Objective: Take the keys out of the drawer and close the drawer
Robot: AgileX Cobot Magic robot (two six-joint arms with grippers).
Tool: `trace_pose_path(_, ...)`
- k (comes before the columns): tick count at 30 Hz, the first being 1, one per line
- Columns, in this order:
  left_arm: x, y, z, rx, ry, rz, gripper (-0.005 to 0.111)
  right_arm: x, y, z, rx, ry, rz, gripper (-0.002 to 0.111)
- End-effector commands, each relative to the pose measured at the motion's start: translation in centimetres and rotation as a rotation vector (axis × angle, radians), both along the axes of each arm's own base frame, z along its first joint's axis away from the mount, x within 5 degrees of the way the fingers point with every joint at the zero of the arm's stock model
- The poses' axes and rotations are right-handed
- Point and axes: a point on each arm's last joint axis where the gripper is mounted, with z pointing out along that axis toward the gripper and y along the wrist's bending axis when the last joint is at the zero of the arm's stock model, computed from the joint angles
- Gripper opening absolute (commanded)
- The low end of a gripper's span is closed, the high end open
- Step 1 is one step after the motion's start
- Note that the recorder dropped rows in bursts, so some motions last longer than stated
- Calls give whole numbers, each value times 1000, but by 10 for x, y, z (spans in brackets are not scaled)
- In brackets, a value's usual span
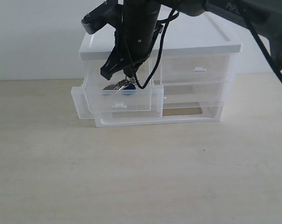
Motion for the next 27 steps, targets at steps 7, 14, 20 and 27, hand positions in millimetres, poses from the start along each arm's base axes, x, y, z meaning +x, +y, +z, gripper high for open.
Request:
trace_pose_path(7, 0, 0, -1, -11, 2, 4, 4, -24, -4, 58, 96, -114, 39, 0)
trace_pose_path(14, 0, 0, -1, -11, 2, 4, 4, -40, -8, 73, 139, -48, 43, 1)
trace_pose_path(20, 0, 0, -1, -11, 2, 4, 4, -19, 8, 20, 73, 45, 3, 55)
trace_pose_path(27, 0, 0, -1, -11, 2, 4, 4, -3, 12, -16, 3, 49, -82, 59)
